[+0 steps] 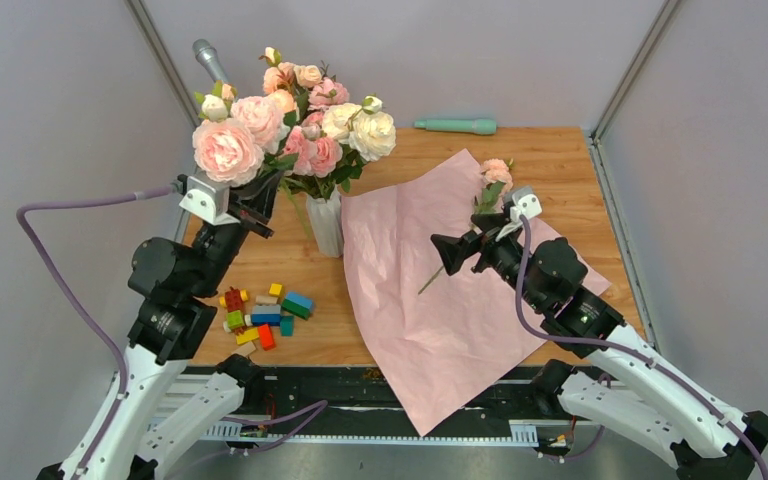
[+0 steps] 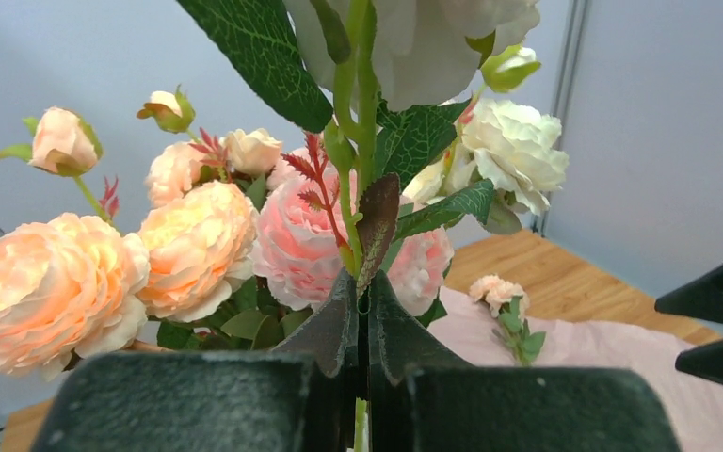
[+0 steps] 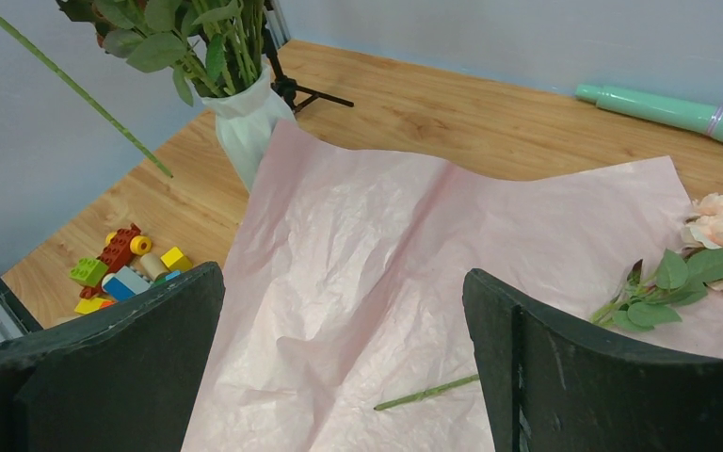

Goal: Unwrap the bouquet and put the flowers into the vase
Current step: Insert the fake flower into the vase.

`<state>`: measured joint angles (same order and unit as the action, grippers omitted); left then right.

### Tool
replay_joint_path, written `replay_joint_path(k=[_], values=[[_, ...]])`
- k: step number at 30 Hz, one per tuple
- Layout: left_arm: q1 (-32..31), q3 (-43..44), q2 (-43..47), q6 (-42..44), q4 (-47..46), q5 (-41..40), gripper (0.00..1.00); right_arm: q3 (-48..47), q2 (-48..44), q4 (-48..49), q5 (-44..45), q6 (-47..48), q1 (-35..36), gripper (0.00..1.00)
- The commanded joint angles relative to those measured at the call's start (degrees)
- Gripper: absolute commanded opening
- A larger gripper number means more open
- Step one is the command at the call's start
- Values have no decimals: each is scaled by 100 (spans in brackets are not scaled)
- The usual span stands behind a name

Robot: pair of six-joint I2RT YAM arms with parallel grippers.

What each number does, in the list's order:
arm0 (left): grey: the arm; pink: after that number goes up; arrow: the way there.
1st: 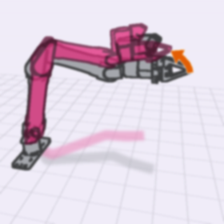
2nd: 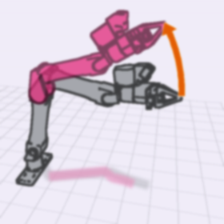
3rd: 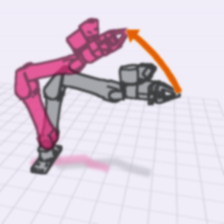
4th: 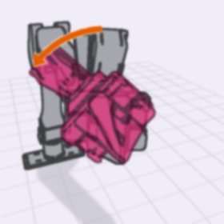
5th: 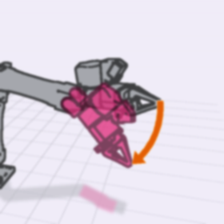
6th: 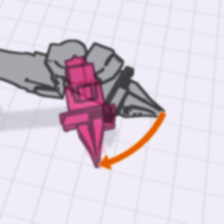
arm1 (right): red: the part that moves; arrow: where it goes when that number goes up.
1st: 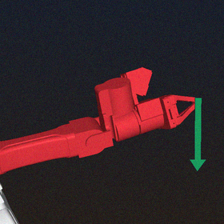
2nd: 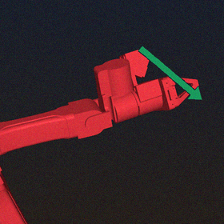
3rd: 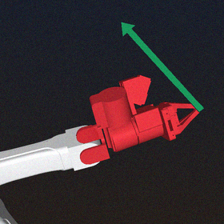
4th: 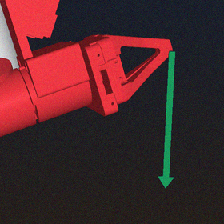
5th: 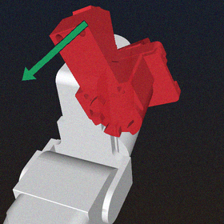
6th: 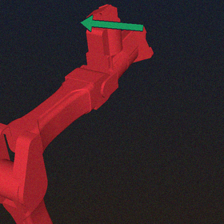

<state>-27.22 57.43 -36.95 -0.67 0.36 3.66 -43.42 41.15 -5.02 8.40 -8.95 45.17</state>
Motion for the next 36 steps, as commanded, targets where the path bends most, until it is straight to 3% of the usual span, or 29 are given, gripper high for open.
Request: replay_joint_path(k=[1, 13, 21, 36], values=[[33, -73, 69, -437, -959, -553, 0, 57, -79, 19, 104, -146, -60, 100], [33, -179, 68, -520, -1648, -1307, 0, 106, -132, -6, 204, -203, -96, 100], [33, -749, 161, -484, -2648, -1585, 0, 175, -275, -8, 291, -212, -105, 100], [31, -485, -101, -320, -2674, -1416, 0, 201, -278, 0, 271, -226, -112, 100]])
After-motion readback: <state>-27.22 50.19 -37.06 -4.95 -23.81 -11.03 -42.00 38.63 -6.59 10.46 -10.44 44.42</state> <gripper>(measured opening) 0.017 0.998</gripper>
